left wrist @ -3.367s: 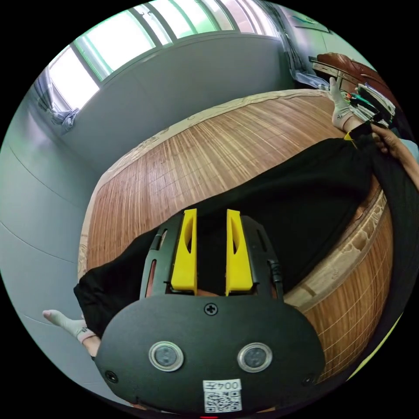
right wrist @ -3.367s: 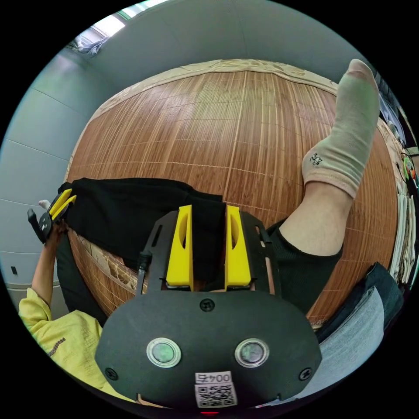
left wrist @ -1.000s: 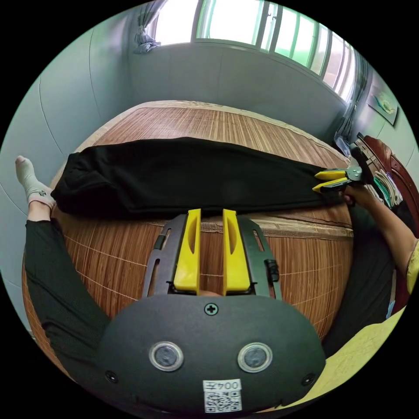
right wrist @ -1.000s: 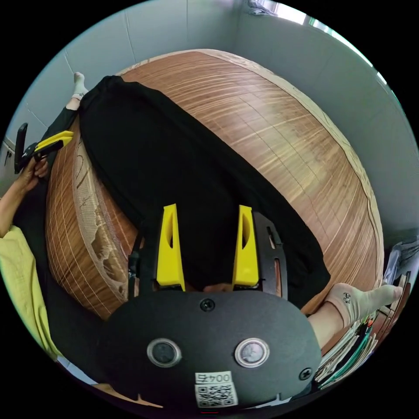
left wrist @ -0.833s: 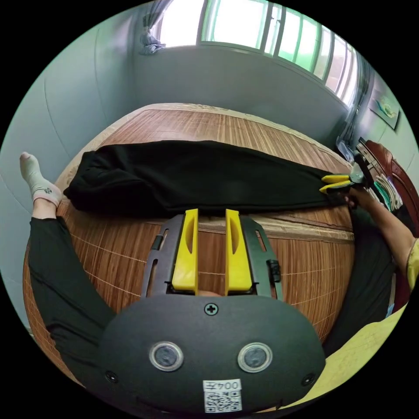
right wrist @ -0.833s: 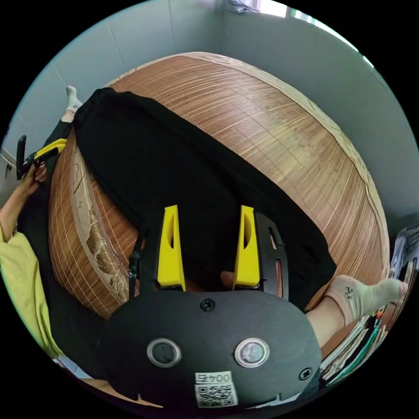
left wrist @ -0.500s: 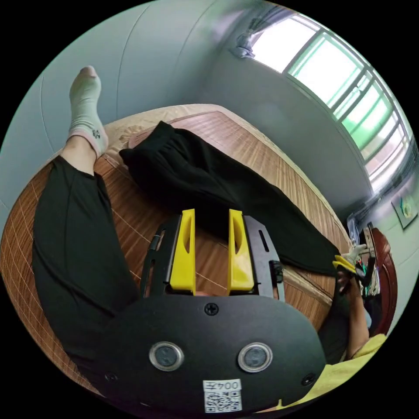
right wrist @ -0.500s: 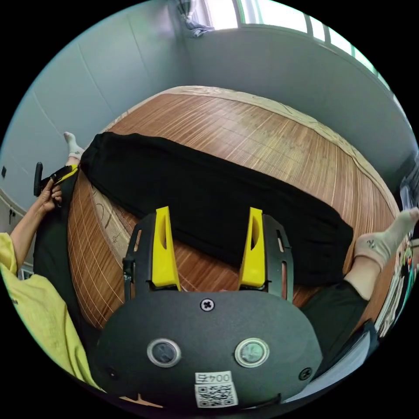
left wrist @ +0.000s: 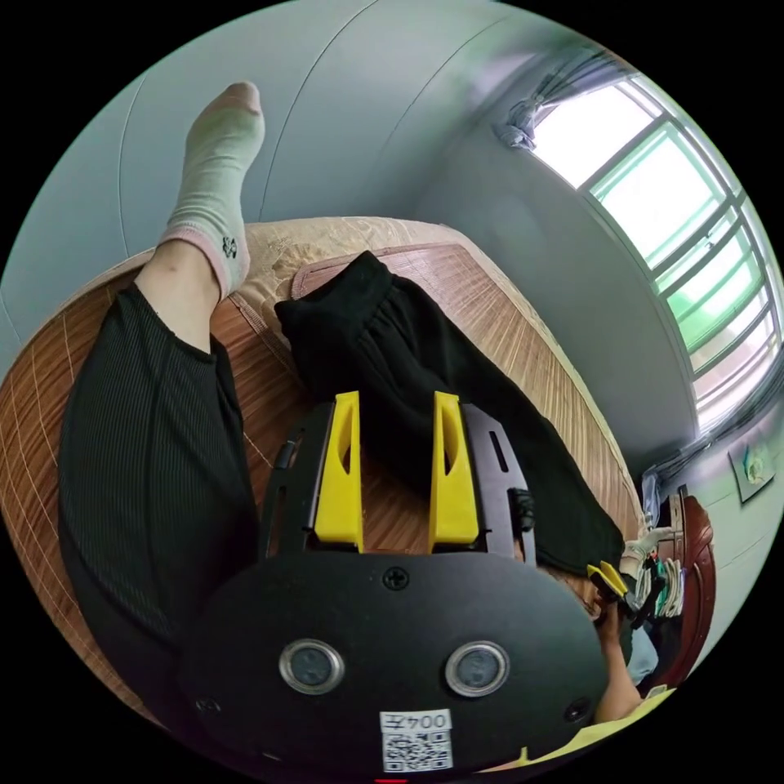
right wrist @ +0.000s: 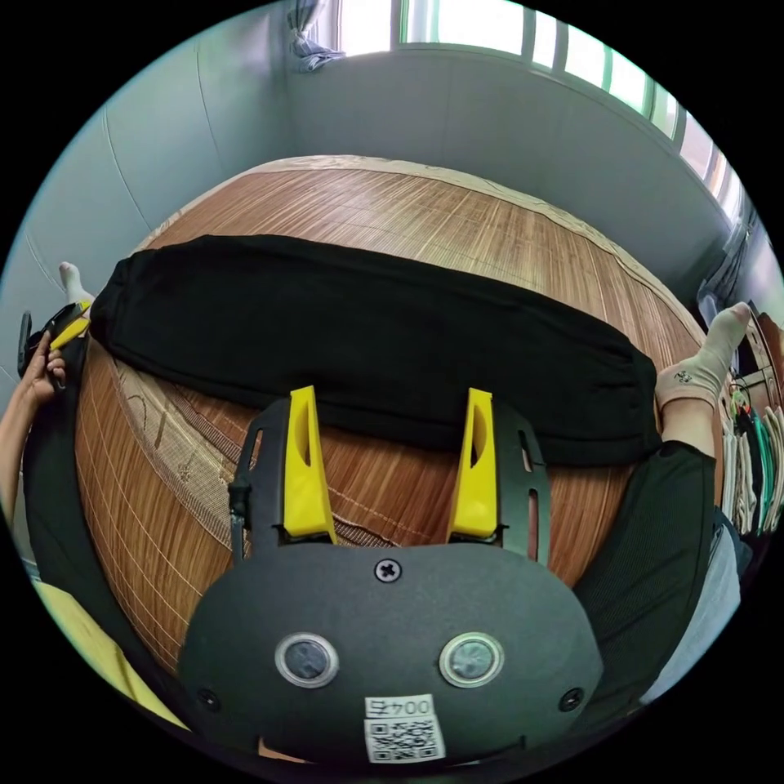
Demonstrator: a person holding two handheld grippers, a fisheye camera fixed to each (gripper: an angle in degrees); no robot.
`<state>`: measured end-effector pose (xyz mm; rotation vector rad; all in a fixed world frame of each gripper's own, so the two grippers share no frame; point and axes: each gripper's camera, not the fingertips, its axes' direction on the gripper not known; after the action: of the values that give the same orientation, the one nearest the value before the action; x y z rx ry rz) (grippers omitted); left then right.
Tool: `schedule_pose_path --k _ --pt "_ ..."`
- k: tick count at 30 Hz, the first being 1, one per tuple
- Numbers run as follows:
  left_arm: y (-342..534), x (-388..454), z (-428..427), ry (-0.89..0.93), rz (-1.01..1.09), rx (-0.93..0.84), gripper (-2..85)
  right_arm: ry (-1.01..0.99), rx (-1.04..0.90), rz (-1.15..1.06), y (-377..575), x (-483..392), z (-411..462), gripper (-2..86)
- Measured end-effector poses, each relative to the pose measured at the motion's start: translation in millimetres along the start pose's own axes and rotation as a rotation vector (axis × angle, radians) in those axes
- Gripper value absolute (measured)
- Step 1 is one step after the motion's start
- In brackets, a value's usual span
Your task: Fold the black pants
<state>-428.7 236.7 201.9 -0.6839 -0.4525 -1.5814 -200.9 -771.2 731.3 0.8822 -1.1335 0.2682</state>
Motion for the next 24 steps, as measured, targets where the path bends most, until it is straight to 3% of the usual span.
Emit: schedule_pose_path --k 9,15,20,24 --pt "-18 2 0 -0.067 0.018 0.058 3.5 0.0 0.002 -0.001 1 -13 9 24.1" --pt "-14 74 -34 -0.368 0.402 0.295 2.0 0.0 0.001 -0.002 -5 -22 18 24.1" --pt "-22 53 15 -0.481 0.325 0.044 2.0 -0.002 -0.001 -0.004 -15 -31 29 24.1" --pt "-15 53 33 -0.506 0.309 0.003 2.7 -0.003 0.001 -0.005 -24 -37 37 24.0"
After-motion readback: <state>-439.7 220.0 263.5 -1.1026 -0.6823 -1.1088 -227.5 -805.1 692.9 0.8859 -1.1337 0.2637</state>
